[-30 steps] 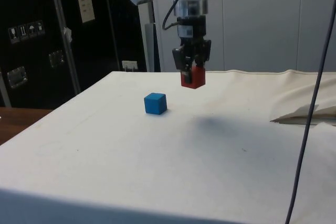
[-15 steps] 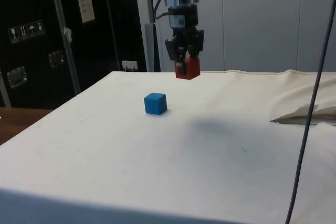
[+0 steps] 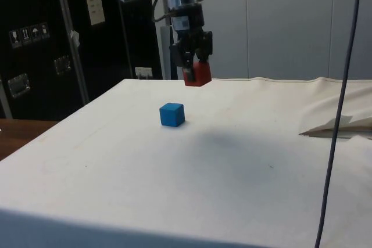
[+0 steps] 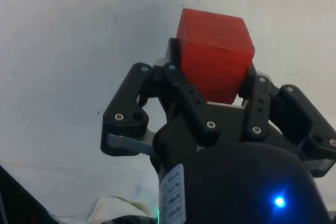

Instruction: Stack the two cubes.

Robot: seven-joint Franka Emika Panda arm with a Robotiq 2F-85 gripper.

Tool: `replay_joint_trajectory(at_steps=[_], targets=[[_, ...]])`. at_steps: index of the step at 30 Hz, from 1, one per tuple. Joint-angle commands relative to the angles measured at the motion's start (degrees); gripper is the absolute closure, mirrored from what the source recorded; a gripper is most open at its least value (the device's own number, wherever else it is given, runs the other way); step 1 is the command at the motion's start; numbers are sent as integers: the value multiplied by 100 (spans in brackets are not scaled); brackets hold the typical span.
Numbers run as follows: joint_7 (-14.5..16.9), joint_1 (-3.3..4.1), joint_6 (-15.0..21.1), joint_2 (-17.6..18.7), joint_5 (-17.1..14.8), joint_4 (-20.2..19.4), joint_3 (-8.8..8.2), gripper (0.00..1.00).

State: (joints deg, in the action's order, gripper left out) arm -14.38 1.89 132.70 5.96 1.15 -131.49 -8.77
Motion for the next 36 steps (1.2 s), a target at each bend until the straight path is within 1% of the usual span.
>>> replay_joint_trajectory(at_steps=[1,3,4,6,8,9,14,15,16,22,26,36], targets=[[6,0,-103,86,-17,120,0,100],[17,-6,-160,172,-23,252,0,100],[6,-6,-103,149,0,218,0,100],[34,-11,-235,309,-29,453,0,100],[34,-11,-258,350,-29,510,0,100],[40,-17,-286,441,-34,647,0,100],[40,-17,-315,636,-40,928,6,100],[17,-11,-246,590,0,854,-6,100],[40,-11,-327,716,-40,1031,6,100],[29,-6,-344,900,-34,1283,11,100],[17,-6,-315,934,0,1306,0,100],[-6,-11,-281,928,-34,1255,0,100]])
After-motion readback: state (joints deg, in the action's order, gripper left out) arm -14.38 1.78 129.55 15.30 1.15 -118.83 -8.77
